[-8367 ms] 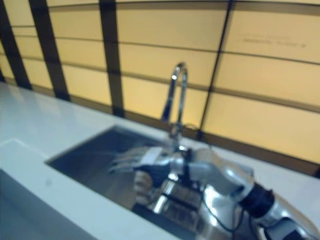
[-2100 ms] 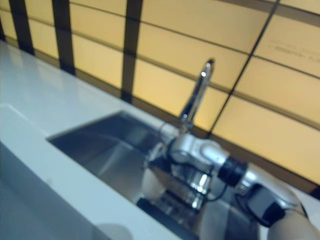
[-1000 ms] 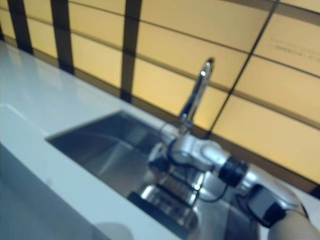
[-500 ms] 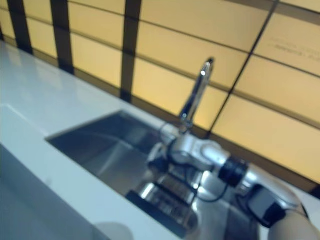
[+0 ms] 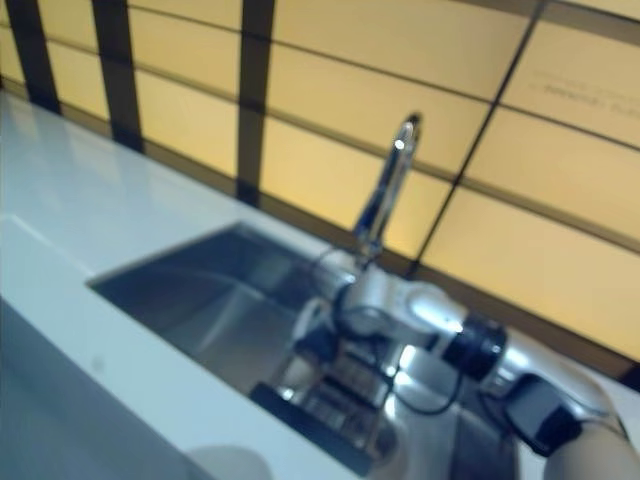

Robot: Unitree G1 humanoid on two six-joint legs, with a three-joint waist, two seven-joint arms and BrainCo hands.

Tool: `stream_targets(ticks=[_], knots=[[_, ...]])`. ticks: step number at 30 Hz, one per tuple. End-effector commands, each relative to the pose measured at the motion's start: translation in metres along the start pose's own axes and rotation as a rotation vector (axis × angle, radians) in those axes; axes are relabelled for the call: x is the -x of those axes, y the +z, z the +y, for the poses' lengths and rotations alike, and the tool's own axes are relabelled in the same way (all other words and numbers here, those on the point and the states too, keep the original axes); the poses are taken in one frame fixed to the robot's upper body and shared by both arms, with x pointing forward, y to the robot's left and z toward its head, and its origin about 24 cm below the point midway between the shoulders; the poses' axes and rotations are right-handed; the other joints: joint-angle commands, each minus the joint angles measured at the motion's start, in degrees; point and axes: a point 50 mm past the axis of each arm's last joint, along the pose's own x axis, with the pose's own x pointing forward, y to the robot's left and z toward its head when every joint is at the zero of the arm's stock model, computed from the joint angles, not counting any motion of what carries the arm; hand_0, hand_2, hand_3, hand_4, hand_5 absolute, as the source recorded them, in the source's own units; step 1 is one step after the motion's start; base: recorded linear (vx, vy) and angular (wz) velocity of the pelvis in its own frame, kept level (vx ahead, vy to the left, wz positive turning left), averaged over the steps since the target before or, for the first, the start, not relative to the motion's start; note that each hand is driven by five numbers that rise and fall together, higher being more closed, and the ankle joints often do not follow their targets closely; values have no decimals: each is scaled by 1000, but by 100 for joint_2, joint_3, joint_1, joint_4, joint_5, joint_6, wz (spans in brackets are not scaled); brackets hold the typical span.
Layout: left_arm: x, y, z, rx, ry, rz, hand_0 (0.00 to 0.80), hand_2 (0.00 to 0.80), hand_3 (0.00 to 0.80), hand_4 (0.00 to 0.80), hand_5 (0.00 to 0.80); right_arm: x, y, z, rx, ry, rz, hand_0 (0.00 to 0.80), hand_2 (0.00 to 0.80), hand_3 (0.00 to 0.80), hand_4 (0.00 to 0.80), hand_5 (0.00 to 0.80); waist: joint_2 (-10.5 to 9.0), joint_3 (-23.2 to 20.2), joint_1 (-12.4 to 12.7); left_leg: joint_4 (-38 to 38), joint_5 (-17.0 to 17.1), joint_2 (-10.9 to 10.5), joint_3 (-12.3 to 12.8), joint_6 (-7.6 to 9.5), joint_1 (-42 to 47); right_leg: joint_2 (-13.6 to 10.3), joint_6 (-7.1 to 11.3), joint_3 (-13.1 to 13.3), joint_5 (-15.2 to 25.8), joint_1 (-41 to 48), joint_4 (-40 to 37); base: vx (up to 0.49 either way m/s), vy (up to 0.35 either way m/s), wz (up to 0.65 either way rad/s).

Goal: Take plates into dishwasher

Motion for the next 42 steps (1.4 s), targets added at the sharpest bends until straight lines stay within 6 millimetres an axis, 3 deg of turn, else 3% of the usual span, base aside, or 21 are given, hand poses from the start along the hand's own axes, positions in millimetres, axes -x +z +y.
stream_targets(ticks=[1, 11, 19, 24, 29, 42], knots=[[-3, 7, -6, -28, -20, -24, 0, 0, 0, 0, 0, 20, -7, 0, 11, 27, 31, 800, 800, 800, 800, 800, 53, -162, -42, 47, -292, -365, 71, 544, -8, -368, 473, -82, 164, -290, 525, -12, 34, -6], [-3, 7, -6, -24, -12, -26, 0, 0, 0, 0, 0, 28, -10, 4, 11, 64, 76, 800, 800, 800, 800, 800, 92, -186, -131, 70, -319, -391, 164, 594, -20, -449, 545, 7, 197, -408, 638, -15, 39, -7], [-1, -1, -5, -24, -13, -9, 0, 0, 0, 0, 0, 48, -17, 2, 15, -4, 181, 800, 800, 800, 800, 800, 113, -213, -245, 109, -359, -413, 243, 637, -28, -516, 603, 82, 236, -544, 753, -13, 45, -2], [0, -4, -7, -5, -14, -10, 0, 0, 0, 0, 0, 68, -24, -6, -2, -152, 272, 800, 800, 800, 800, 800, 133, -224, -354, 130, -404, -424, 301, 665, -14, -539, 630, 173, 278, -612, 815, -5, 61, -14], [1, -10, -10, 14, -12, -3, 0, 0, 0, 0, 0, 105, -35, -8, -35, -406, 370, 800, 800, 800, 800, 800, 156, -264, -533, 148, -469, -445, 376, 697, -2, -555, 666, 321, 347, -700, 895, 0, 51, -6], [4, -18, -13, 29, -20, 5, 0, 0, 0, 0, 0, 147, -40, 2, 5, -627, 486, 800, 800, 800, 800, 800, 290, -337, -800, 137, -560, -501, 518, 741, 89, -606, 677, 466, 393, -773, 944, 0, 47, -10]])
